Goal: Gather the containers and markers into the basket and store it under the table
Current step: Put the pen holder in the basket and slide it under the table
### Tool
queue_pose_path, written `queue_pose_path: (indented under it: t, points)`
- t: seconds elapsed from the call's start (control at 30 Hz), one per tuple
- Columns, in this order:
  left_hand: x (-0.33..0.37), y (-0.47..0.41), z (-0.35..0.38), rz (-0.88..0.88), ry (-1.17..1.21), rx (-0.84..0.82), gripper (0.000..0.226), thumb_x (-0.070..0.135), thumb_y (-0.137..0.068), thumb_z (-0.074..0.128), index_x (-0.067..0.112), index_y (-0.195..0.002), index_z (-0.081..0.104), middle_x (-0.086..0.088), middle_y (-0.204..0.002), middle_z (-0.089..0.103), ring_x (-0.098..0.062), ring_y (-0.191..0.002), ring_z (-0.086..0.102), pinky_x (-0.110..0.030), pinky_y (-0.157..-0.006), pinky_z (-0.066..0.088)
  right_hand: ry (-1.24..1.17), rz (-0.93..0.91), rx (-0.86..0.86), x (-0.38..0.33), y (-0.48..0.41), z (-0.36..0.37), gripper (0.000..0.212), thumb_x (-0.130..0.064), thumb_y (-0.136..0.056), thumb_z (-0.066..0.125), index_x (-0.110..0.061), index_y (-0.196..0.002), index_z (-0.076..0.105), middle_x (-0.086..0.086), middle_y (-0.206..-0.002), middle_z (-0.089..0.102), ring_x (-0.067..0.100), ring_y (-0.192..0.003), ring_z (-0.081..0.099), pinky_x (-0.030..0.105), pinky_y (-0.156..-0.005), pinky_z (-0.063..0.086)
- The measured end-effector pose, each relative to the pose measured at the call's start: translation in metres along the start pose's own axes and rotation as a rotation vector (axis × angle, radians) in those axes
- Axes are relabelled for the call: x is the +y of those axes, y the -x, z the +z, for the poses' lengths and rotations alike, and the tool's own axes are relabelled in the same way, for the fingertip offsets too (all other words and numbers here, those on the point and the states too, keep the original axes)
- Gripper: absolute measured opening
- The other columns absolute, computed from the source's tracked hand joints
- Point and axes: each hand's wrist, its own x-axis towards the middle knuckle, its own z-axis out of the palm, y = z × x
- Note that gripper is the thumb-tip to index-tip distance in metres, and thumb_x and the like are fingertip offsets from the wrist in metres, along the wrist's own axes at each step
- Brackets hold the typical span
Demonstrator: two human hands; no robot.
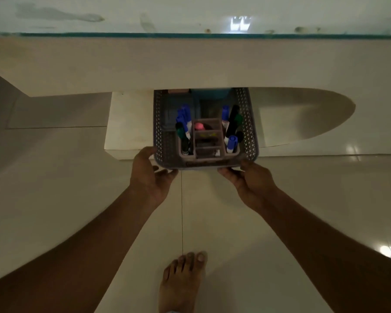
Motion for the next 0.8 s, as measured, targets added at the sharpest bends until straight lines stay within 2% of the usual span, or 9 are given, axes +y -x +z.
queue_pose_path:
  t: [0.07,0.17,0.37,0.6,0.8]
  points:
    - [0.008,-0.008,0.01,0.034,0.019,-0.01,0.054,0.019,-0.08,0.064,0.002,-0.13,0.053,-0.023,-0.135,0.051,-0.037,-0.118,0.058,-0.049,-0.087,0.056,-0.01,0.006,0.012,-0.008,-0.011,0.013,0.026,0.0,-0.101,0.044,0.007,-0.125,0.052,0.026,-0.128,0.057,0.043,-0.116,0.059,0.048,-0.088,0.057]
    - [0.015,-0.019,0.024,0.06,0.035,-0.063,0.052,0.023,-0.083,0.06,0.002,-0.129,0.052,-0.022,-0.132,0.054,-0.035,-0.116,0.06,-0.046,-0.092,0.055,0.024,0.005,0.009,-0.021,-0.021,0.029,0.015,0.004,-0.098,0.047,0.004,-0.107,0.058,0.025,-0.124,0.061,0.04,-0.114,0.061,0.047,-0.094,0.054]
    - [0.042,-0.031,0.045,0.102,0.062,-0.044,0.049,0.021,-0.082,0.053,0.002,-0.127,0.051,-0.02,-0.134,0.051,-0.034,-0.117,0.059,-0.047,-0.1,0.05,0.098,-0.011,-0.043,-0.032,-0.036,0.051,0.029,0.006,-0.096,0.045,0.005,-0.124,0.053,0.024,-0.114,0.065,0.035,-0.111,0.063,0.044,-0.097,0.052]
    - [0.055,-0.038,0.052,0.108,-0.003,-0.077,0.049,0.024,-0.085,0.051,0.002,-0.129,0.051,-0.018,-0.12,0.053,-0.033,-0.114,0.06,-0.046,-0.097,0.052,0.17,-0.029,-0.078,-0.035,-0.045,0.064,0.026,0.005,-0.098,0.043,0.0,-0.122,0.053,0.022,-0.109,0.063,0.032,-0.108,0.062,0.046,-0.102,0.048]
    - [0.056,-0.034,0.055,0.101,-0.003,-0.098,0.048,0.022,-0.087,0.05,0.001,-0.13,0.05,-0.02,-0.132,0.05,-0.034,-0.123,0.055,-0.046,-0.098,0.052,0.216,-0.047,-0.082,-0.04,-0.046,0.068,0.02,0.004,-0.098,0.042,-0.001,-0.113,0.054,0.017,-0.097,0.062,0.029,-0.101,0.06,0.046,-0.102,0.048]
